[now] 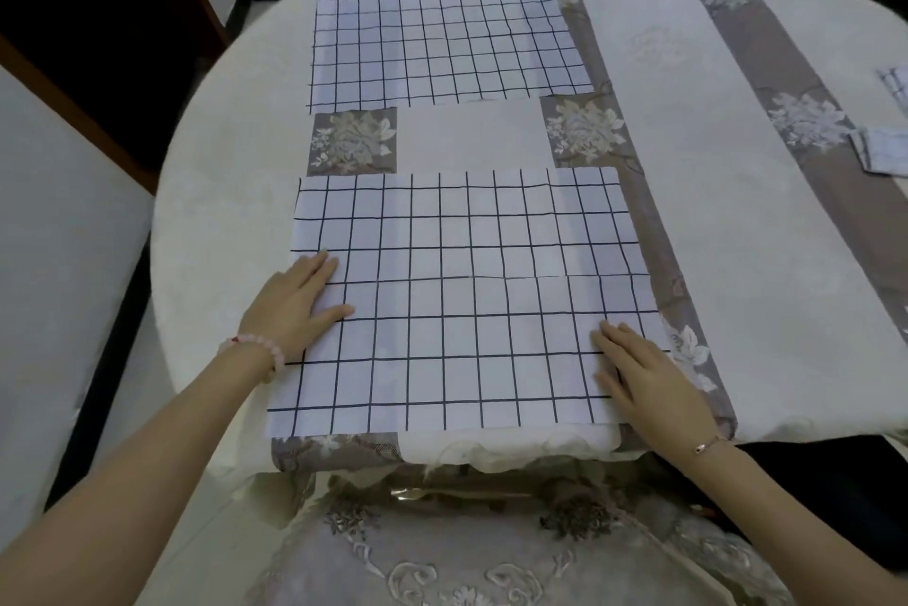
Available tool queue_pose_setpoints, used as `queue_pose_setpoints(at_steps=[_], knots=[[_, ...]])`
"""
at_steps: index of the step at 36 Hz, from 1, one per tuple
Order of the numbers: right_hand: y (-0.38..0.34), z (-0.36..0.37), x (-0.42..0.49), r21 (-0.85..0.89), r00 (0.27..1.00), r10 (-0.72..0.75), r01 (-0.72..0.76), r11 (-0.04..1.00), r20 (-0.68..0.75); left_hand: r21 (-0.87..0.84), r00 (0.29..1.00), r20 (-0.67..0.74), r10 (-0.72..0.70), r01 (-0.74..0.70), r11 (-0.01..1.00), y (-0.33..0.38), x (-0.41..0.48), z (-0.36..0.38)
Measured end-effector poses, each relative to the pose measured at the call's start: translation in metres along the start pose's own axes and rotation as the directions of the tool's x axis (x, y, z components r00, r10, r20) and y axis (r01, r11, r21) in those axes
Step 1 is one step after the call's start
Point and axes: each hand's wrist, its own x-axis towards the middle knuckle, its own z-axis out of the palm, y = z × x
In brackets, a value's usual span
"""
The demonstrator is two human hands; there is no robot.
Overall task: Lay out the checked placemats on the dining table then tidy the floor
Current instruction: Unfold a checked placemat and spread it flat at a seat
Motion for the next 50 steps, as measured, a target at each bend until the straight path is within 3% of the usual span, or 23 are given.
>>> queue_pose_setpoints(at_steps=[9,14,16,19,22,28,31,39,46,50], knots=[[0.006,-0.011,-0.021,-0.013,0.997,0.009,-0.008,1.000,0.082,0.133,0.989,0.122,-0.079,0.062,0.989,-0.002,0.007,-0.014],[0.006,-0.014,-0.017,-0.022,1.000,-0.016,0.016,1.000,-0.015,0.129,0.982,0.161,-0.095,0.075,0.989,-0.002,0.006,-0.015],[0.004,-0.020,-0.008,-0.003,0.999,-0.031,0.031,1.000,-0.026,0.110,0.990,0.112,-0.088,0.076,0.991,0.003,0.003,-0.016],[-0.002,-0.030,0.013,0.051,0.998,0.042,-0.040,0.998,-0.041,0.061,1.000,-0.030,0.009,-0.007,0.998,0.017,-0.010,-0.015],[-0.013,-0.032,0.041,0.116,0.993,0.109,-0.103,0.988,-0.049,0.013,0.989,-0.038,0.144,-0.143,0.990,0.039,-0.030,-0.008],[-0.039,-0.018,0.099,0.140,0.995,-0.079,0.070,0.988,0.060,0.053,0.962,0.056,0.266,-0.269,0.962,0.072,-0.061,0.019],[-0.043,-0.010,0.116,0.083,0.980,-0.150,0.140,0.987,0.134,0.159,0.953,0.088,0.291,-0.302,0.940,0.068,-0.073,0.029],[-0.029,-0.010,0.151,0.034,0.988,0.002,-0.007,0.999,0.156,0.196,0.956,0.066,0.286,-0.293,0.936,0.054,-0.096,0.040],[-0.029,-0.016,0.156,-0.003,0.975,0.033,-0.033,0.999,0.218,0.202,0.961,0.079,0.266,-0.277,0.939,0.053,-0.108,0.043],[-0.031,-0.029,0.155,0.119,0.957,0.072,-0.110,0.987,0.282,0.206,0.958,0.067,0.277,-0.285,0.936,0.055,-0.108,0.040]])
